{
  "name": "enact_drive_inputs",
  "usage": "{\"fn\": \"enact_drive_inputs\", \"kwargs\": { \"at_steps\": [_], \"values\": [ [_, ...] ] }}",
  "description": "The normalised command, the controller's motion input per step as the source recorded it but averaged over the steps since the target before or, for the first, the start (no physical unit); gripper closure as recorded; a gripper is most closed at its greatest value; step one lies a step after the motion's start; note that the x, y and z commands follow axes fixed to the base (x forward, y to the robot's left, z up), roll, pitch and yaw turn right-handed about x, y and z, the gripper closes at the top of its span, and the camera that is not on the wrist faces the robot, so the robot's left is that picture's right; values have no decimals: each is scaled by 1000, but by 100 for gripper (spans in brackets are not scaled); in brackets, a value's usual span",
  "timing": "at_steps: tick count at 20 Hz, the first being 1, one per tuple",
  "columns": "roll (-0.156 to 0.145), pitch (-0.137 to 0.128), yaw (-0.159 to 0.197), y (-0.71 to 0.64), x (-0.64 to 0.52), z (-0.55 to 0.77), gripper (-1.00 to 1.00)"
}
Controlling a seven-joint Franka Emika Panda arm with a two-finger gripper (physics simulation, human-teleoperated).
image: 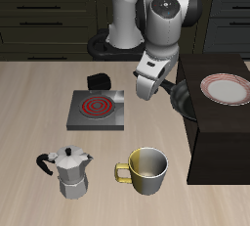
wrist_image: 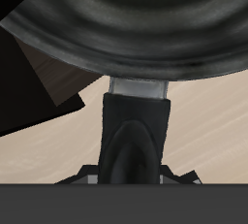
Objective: Place the frying pan on the top layer of the shelf and place the moka pot on the stove
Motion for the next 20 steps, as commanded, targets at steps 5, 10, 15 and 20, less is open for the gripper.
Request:
{"fn": "enact_drive_inputs", "kwargs": {
  "at_steps": [5,10,15,20],
  "values": [
    [25,26,58,149,203,48,100],
    [-6,3,6,35,233,87,100],
    [-20,-7,27,-34,299,-96,100],
    [-13,19,8,59,204,-124,100]
  ]
}}
